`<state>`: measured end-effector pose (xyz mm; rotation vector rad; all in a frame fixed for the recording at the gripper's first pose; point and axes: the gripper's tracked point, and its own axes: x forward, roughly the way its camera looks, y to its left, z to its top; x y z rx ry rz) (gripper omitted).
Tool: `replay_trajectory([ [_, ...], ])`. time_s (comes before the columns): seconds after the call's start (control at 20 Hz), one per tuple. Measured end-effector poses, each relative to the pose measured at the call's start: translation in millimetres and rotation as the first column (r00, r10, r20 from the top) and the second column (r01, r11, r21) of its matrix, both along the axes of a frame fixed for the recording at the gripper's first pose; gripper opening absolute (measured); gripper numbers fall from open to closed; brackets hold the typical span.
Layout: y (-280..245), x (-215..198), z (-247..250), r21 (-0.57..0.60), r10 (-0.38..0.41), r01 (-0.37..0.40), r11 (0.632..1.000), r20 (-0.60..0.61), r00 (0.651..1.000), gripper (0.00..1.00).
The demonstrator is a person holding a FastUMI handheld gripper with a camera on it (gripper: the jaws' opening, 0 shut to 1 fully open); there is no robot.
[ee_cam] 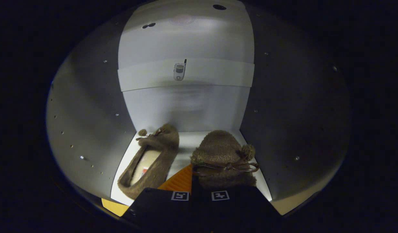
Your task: Open the shoe cabinet door, grab the shoes and put them into the shoe cabinet, then close the shoe cabinet door.
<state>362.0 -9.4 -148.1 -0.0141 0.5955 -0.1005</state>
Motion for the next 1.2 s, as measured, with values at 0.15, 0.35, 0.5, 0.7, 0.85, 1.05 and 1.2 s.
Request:
replay_trajectory([
  [0.15,-2,23,-12,0.018,-0.012,0.012,1.0,-0.02,1.0,0.1],
  [0.35,-8,43,-32,0.009,-0.018,0.019,1.0,-0.049,0.999,0.1],
  [0.5,-8,49,-48,0.011,-0.016,0.017,1.0,-0.089,0.996,0.1],
  [0.7,-7,54,-50,0.004,-0.033,0.033,0.999,-0.084,0.996,0.11],
  [0.85,-7,50,-48,0.0,-0.045,0.045,0.999,-0.092,0.995,0.16],
  [1.05,-4,33,-41,-0.008,-0.025,0.024,1.0,-0.11,0.994,0.44],
  [1.2,2,14,-32,0.001,-0.006,0.006,1.0,-0.09,0.996,0.74],
])
